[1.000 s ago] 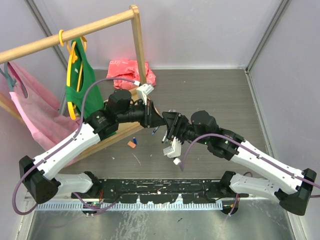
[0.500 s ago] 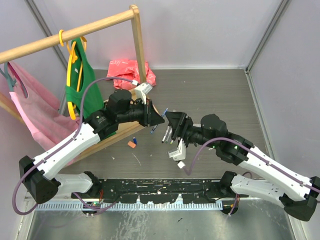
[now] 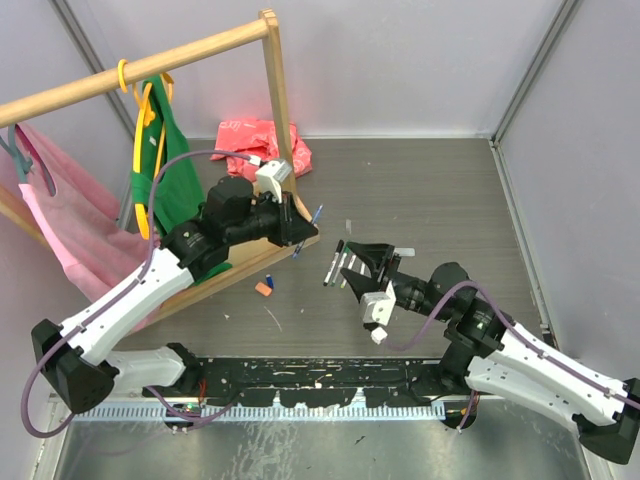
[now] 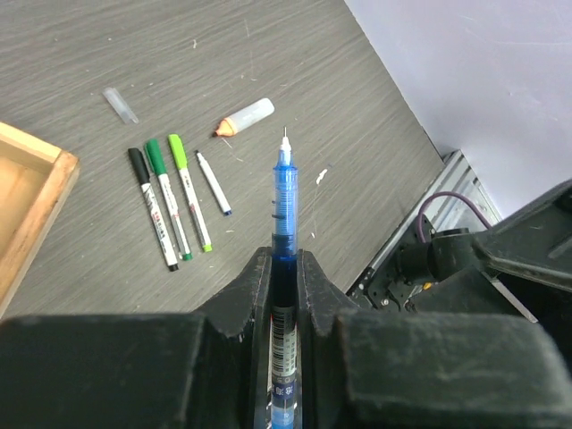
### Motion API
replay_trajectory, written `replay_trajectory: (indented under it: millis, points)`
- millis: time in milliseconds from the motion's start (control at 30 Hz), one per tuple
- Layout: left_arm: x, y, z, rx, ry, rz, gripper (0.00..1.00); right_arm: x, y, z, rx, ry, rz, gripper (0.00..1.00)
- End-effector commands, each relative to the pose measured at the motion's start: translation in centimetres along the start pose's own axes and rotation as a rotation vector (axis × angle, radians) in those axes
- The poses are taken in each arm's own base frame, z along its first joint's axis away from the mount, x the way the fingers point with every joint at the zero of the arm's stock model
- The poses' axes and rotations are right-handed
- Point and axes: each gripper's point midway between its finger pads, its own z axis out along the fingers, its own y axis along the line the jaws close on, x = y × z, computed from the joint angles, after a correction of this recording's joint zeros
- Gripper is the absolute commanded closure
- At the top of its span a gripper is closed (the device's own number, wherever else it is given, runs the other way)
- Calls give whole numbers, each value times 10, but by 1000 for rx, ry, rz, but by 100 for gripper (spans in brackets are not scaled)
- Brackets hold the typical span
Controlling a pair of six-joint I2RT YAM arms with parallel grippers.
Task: Insert the pens into the pen caps
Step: Pick up the pen from the center of the board, then insert the pen cap onto the pen.
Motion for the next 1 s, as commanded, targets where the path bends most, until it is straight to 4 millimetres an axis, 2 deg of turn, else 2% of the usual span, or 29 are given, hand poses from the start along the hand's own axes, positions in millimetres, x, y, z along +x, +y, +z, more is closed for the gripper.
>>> replay_trajectory:
  millis: [0,233,433,533,733,867,967]
  points:
    - [-17,-1,-15,-23,-77,45,100,-17,-39,-9,282,-116,346,37]
    - [-13,3,-18,-37,-81,48,100,-2,-51,-15,502,-154,778,37]
    - [-13,8,-24,-64,-89,66,100,45,-48,-20,759,-11,1272,41]
    - [-11,11,-26,-81,-84,73,100,70,-41,-24,893,147,1473,45]
    - [-10,14,-27,-97,-84,71,100,108,-7,-9,843,529,1373,40]
    - [-11,13,-28,-96,-85,70,100,122,8,3,782,667,1349,34]
    - [-8,15,-31,-108,-83,68,100,133,12,7,773,740,1365,32]
